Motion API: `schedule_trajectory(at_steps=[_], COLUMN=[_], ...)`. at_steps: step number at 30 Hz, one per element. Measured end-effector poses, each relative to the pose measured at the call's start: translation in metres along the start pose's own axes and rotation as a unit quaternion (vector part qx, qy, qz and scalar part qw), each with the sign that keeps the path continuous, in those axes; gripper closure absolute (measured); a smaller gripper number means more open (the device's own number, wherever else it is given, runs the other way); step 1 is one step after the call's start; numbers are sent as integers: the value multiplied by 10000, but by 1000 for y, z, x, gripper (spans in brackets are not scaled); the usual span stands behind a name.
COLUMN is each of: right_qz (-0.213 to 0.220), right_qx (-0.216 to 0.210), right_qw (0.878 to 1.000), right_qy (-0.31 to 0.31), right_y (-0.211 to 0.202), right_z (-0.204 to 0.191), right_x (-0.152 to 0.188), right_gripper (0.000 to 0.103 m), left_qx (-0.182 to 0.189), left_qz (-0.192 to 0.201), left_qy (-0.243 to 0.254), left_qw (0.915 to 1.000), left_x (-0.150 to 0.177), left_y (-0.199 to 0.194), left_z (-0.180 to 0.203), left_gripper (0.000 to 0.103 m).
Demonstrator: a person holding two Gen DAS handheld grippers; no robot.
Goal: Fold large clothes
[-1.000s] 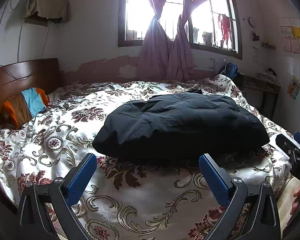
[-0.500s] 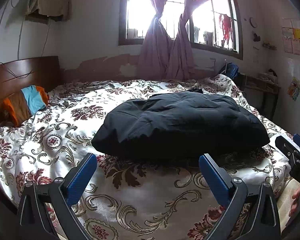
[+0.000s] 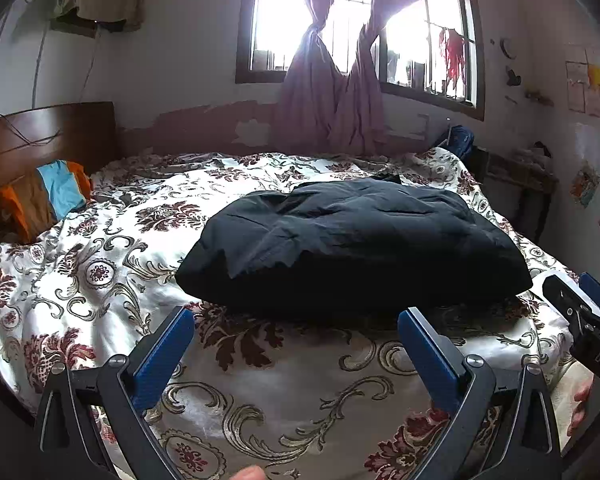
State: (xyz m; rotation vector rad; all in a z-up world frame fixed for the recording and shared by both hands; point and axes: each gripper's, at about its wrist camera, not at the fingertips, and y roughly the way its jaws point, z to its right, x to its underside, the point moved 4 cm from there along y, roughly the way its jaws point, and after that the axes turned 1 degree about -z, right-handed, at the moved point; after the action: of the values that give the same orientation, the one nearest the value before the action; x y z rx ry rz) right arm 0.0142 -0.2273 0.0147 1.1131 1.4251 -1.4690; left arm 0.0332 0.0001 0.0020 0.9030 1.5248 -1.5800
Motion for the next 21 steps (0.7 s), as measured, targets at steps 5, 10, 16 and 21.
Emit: schedule_trajectory(at_steps=[5, 10, 16, 21], right_qz=[-2, -8, -14, -30], right_qx=[0, -5, -4, -20], right_qw=[10000, 10000, 10000, 10000], right_qy=[2, 6, 13, -6], right_y=[0, 1, 1, 1], right_z=[1, 1, 2, 1], right_x=[0, 0, 1, 3], right_gripper=[3, 3, 3, 3], left_qx=[-3, 19, 6, -18], left_qz=[-24, -37, -71, -93], left_qy=[19, 8, -4, 6], left_qw=[10000, 10000, 10000, 10000], left_x=[1, 1, 2, 4], left_y=[2, 2, 3, 5], left_z=[0, 0, -1, -1], left_gripper=[0, 0, 0, 0])
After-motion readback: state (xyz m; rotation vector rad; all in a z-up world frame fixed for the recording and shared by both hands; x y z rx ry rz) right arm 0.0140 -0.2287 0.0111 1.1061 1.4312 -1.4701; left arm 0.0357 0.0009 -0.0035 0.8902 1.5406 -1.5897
